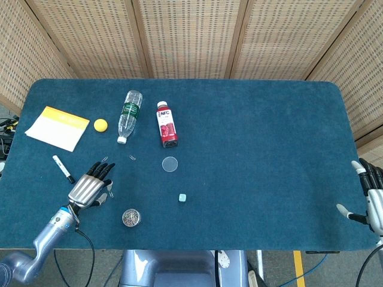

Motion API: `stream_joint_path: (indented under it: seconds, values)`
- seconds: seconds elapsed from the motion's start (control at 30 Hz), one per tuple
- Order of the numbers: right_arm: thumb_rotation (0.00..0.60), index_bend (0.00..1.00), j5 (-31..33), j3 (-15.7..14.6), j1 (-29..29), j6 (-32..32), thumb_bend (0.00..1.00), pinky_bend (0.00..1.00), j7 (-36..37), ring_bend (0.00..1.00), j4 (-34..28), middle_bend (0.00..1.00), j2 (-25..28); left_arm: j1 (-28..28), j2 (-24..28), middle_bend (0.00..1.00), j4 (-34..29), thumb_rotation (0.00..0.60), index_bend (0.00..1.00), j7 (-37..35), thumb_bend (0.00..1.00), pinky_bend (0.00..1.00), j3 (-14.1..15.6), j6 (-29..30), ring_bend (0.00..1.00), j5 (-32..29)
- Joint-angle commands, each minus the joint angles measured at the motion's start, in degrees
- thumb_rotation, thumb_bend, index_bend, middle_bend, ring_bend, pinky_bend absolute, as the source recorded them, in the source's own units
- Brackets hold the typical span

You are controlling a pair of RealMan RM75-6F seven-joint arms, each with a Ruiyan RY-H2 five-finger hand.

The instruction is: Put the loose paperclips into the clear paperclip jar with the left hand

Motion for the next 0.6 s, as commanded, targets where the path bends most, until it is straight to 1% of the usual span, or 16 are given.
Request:
stream_joint_path:
  seconds: [0.03, 0.3, 0.6]
  values:
    - [0.6, 0.01, -0.02, -0.01, 0.0, -0.01, 0.0, 0.0, 0.02, 0.0, 0.0, 0.0, 0.01, -0.14, -0.41, 0.0, 0.4, 0.6, 0.5, -0.09, 0.41, 0.0, -0.08, -0.09, 0.0, 0.07]
    - [0.6, 0.01, 0.03, 0.01, -0.01, -0.04, 0.0, 0.0, 0.18, 0.0, -0.02, 0.0, 0.07, 0.24, -2.06, 0.0, 2.2, 0.6, 0.5, -0.66, 0.39, 0.0, 0.33, 0.6, 0.0, 0.71]
    - [0.6, 0.01, 0.3, 0.12, -0.08, 0.04, 0.0, 0.0, 0.12, 0.0, -0.17, 0.0, 0.03, 0.83, -4.58, 0.0, 5.76, 0.6, 0.5, -2.24, 0.38, 0.0, 0.76, 1.36, 0.0, 1.31]
